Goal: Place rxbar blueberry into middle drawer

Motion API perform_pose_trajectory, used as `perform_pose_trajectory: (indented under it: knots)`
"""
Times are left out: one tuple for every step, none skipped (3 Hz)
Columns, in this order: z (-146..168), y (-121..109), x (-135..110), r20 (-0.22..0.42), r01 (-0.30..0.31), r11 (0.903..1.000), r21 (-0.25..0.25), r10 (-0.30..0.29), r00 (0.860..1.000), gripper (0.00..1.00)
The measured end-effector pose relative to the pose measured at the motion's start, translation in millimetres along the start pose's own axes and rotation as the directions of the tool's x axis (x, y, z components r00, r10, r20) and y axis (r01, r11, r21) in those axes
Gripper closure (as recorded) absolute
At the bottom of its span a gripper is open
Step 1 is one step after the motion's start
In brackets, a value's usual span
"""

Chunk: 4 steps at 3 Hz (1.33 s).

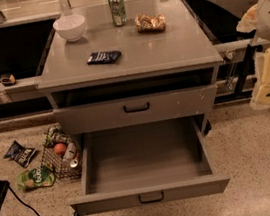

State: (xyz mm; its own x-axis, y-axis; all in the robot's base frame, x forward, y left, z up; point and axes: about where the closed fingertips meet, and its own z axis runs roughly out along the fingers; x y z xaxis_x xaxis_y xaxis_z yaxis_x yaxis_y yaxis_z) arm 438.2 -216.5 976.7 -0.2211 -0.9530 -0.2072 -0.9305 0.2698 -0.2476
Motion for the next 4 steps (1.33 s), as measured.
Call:
perform_pose_trajectory:
  knots:
    - [0, 0, 0, 0.0, 0.0, 1.0, 0.0, 0.0, 1.0, 0.0]
    - [17, -39, -28, 0.09, 0.007, 0.9997, 0.023, -0.01, 0.996, 0.0]
    - [38, -85, -76, 0.238, -0.005, 0.9988, 0.048, -0.007, 0.971, 0.0]
    - [61, -111, -125, 0.421, -0.046, 0.9984, 0.034, 0.027, 0.907, 0.0]
